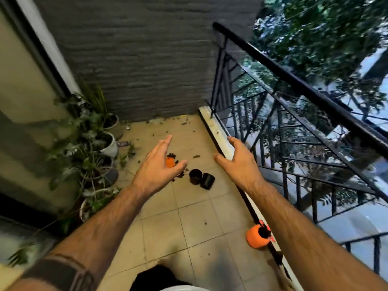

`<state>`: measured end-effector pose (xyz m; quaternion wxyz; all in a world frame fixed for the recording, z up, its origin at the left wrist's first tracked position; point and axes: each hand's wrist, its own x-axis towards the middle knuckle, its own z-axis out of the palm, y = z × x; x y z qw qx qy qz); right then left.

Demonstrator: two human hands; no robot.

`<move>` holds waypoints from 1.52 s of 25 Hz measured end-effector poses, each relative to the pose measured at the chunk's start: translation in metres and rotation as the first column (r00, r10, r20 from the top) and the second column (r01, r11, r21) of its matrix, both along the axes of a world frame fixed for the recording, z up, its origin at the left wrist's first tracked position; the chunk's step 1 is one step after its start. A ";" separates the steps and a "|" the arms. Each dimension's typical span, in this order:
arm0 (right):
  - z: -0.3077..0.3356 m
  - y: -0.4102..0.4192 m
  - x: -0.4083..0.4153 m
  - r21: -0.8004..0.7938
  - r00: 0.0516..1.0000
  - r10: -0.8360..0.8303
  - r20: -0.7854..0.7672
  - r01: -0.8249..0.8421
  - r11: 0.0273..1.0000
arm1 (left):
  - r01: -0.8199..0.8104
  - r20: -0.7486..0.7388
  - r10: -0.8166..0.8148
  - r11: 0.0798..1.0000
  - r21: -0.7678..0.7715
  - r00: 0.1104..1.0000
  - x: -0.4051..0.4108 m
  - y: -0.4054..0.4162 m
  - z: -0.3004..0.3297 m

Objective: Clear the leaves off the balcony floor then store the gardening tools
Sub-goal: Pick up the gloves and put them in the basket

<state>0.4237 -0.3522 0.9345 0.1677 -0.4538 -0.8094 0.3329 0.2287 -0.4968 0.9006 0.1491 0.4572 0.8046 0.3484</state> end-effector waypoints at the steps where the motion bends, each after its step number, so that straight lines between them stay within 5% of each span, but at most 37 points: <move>1: -0.001 0.005 -0.011 -0.006 1.000 0.022 0.003 -0.022 1.000 | -0.021 0.003 0.021 1.000 -0.015 1.000 -0.008 0.000 -0.002; 17: -0.015 0.092 -0.150 -0.093 0.997 0.071 0.016 -0.070 0.993 | -0.232 0.117 0.237 0.971 -0.052 0.964 -0.141 0.047 -0.031; 29: -0.031 0.212 -0.250 -0.147 0.941 0.339 -0.006 -0.336 0.930 | -0.425 0.103 0.427 0.904 -0.049 0.898 -0.175 0.116 -0.040; 38: -0.065 0.247 -0.314 -0.181 0.962 0.268 0.055 -0.255 0.950 | -0.313 0.120 0.331 0.938 -0.146 0.936 -0.266 0.175 -0.071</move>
